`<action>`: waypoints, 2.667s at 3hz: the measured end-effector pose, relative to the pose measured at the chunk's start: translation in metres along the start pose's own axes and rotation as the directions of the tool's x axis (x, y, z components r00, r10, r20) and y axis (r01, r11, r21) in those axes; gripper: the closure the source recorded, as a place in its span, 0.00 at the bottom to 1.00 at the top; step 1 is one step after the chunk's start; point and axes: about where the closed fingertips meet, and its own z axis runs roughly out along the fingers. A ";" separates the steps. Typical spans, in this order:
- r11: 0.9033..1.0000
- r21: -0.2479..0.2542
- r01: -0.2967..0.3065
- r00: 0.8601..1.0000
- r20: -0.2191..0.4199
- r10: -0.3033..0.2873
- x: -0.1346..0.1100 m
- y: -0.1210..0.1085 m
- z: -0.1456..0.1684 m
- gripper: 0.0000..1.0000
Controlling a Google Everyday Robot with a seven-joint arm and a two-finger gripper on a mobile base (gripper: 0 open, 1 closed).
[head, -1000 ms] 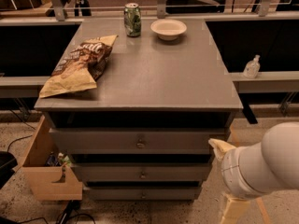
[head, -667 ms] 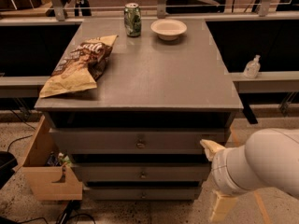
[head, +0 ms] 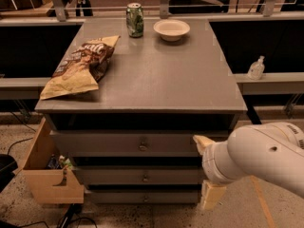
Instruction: Open top drawer
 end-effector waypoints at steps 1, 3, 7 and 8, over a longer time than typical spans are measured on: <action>1.000 0.015 0.000 1.000 -0.031 0.001 0.005 -0.018 0.009 0.00; 0.999 0.033 0.016 0.992 -0.125 -0.012 0.023 -0.066 0.023 0.00; 0.999 0.016 0.033 0.986 -0.166 -0.030 0.029 -0.078 0.032 0.87; 0.999 0.016 0.034 0.986 -0.166 -0.030 0.028 -0.080 0.026 1.00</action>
Offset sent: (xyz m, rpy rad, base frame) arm 0.0820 -0.0237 0.0001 -0.1350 -0.0601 -0.0529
